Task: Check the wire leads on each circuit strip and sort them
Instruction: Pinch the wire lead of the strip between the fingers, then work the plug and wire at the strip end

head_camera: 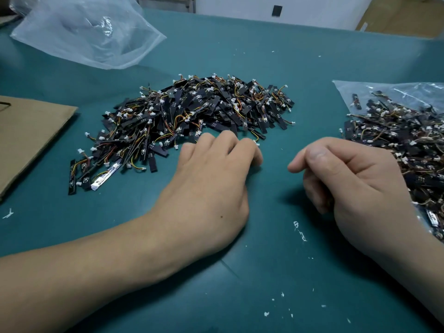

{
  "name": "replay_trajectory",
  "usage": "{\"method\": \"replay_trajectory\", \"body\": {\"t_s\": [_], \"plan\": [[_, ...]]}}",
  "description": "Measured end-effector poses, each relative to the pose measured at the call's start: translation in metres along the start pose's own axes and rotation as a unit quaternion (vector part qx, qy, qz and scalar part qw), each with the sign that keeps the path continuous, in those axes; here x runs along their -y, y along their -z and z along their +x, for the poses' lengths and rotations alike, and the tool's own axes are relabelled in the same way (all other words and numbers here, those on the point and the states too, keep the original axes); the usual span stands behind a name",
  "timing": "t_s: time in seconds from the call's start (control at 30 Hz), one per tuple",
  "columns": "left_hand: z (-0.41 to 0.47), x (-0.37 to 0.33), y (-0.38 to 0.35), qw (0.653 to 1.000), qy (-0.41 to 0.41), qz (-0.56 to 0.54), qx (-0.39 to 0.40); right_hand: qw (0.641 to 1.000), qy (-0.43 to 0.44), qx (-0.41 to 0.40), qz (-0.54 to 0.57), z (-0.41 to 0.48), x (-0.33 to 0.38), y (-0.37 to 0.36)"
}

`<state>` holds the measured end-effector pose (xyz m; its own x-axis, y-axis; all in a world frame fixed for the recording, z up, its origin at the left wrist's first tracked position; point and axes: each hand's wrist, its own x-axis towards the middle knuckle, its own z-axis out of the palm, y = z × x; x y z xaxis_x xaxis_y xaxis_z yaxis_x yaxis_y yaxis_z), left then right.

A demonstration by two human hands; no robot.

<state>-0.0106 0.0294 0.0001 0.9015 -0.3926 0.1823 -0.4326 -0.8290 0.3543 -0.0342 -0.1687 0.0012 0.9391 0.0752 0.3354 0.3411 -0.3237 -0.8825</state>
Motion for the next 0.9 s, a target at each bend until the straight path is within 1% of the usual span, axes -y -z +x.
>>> {"method": "replay_trajectory", "body": {"t_s": [0.1,0.23,0.3,0.4,0.47,0.57,0.67,0.77,0.9], "plan": [[0.003,0.002,-0.001,0.999,-0.021,-0.042,-0.015,1.0,-0.001,0.003,-0.008,0.0,0.0,-0.001],[0.004,0.003,-0.002,0.98,-0.058,-0.175,-0.068,1.0,-0.018,0.003,-0.012,0.0,0.0,-0.001],[0.004,0.002,0.001,0.967,-0.091,-0.222,-0.09,0.998,-0.026,0.035,-0.036,0.0,0.001,-0.003],[0.003,0.001,0.004,0.953,-0.118,-0.259,-0.101,0.989,-0.009,0.097,-0.11,-0.001,0.001,-0.003],[0.002,0.0,0.004,0.95,-0.114,-0.276,-0.096,0.985,0.0,0.103,-0.139,-0.002,0.001,-0.003],[0.004,0.001,0.006,0.947,-0.083,-0.299,-0.079,0.993,-0.004,0.075,-0.096,-0.002,0.002,-0.002],[0.007,0.003,0.006,0.946,-0.059,-0.318,-0.028,0.993,-0.009,0.077,-0.087,-0.002,0.004,-0.002],[0.008,0.003,0.006,0.947,-0.059,-0.317,0.003,0.991,-0.009,0.085,-0.098,-0.001,0.006,-0.003],[0.005,0.0,0.007,0.946,-0.069,-0.316,-0.001,0.992,-0.002,0.079,-0.097,-0.002,0.008,-0.002]]}}
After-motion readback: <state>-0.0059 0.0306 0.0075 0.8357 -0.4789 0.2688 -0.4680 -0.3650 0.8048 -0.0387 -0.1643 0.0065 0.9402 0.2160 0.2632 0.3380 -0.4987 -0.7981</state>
